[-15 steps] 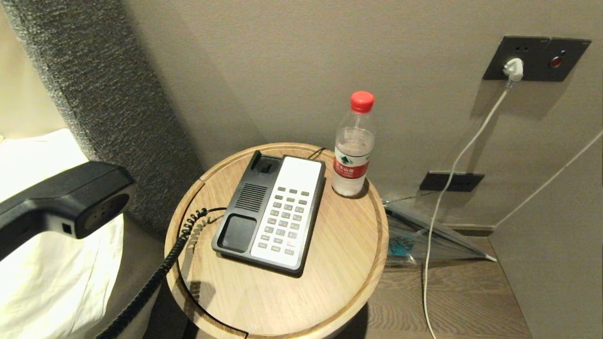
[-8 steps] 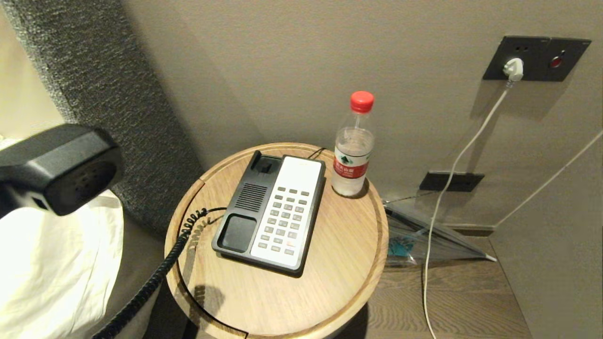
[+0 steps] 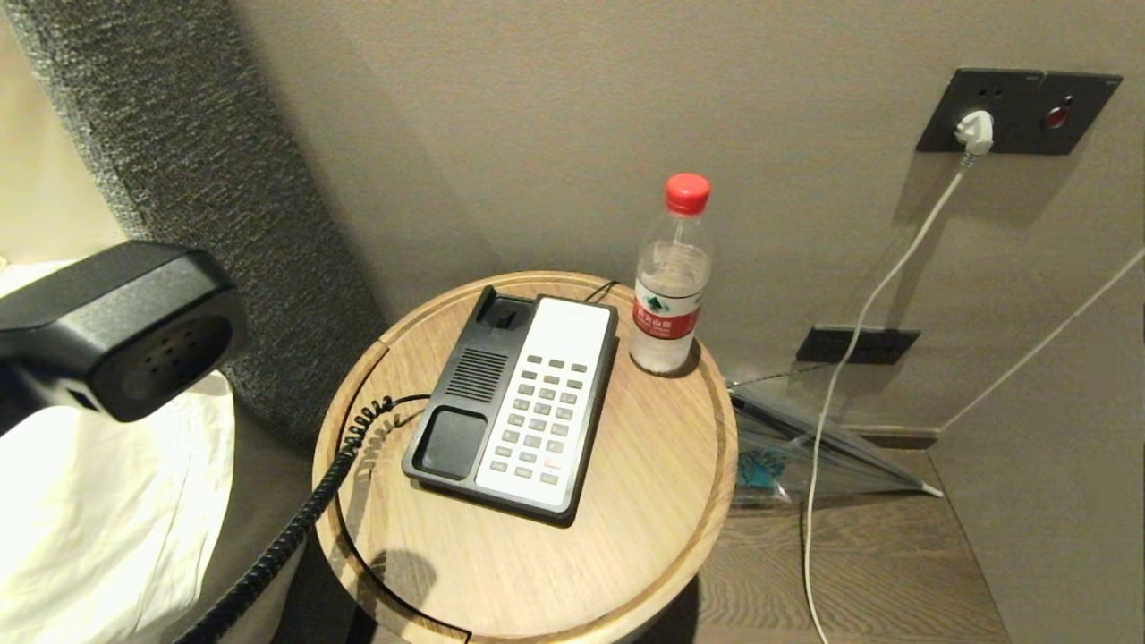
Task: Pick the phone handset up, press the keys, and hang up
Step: Dial the number
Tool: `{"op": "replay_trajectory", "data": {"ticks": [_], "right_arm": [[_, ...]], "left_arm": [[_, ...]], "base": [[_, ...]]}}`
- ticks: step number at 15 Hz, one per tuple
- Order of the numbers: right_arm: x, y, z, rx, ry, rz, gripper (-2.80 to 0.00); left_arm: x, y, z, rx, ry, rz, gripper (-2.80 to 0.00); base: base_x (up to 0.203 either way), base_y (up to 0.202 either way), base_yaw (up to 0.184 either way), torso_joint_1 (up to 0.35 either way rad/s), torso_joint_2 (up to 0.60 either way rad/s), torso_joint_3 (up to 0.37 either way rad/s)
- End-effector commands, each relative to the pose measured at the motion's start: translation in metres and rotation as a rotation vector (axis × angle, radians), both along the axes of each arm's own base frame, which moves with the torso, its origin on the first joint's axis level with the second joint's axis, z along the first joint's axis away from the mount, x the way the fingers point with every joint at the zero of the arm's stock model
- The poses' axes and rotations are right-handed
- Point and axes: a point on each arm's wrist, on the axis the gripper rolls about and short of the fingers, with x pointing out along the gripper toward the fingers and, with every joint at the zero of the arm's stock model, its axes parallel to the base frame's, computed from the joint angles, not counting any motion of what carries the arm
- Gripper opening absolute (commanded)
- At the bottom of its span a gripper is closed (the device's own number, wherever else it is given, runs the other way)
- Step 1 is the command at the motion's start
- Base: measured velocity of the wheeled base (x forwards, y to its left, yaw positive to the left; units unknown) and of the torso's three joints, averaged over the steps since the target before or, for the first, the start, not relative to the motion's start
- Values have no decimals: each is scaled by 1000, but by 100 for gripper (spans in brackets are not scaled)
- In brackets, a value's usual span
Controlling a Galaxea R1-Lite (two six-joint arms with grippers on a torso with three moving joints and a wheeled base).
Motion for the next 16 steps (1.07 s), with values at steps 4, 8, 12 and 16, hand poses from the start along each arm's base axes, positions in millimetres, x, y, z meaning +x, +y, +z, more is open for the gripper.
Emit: {"op": "replay_trajectory", "data": {"ticks": [4,8,12,16], "right_arm": [[0,0,0,0,0,0,-280],[0,0,0,-6,-1,0,-280],[0,0,0,-12,3,5,-280],[-15,0,34,1,-52,17,-280]], "left_arm": [[-3,3,5,-10,-4,37,-280],[-3,3,8,-11,-5,61,-280],[-4,4,9,-15,-13,57,-280],[-9,7,10,-27,-29,62,-280]], "base": [[0,0,0,0,0,0],[0,0,0,0,0,0],[0,0,0,0,0,0],[0,0,0,0,0,0]]}}
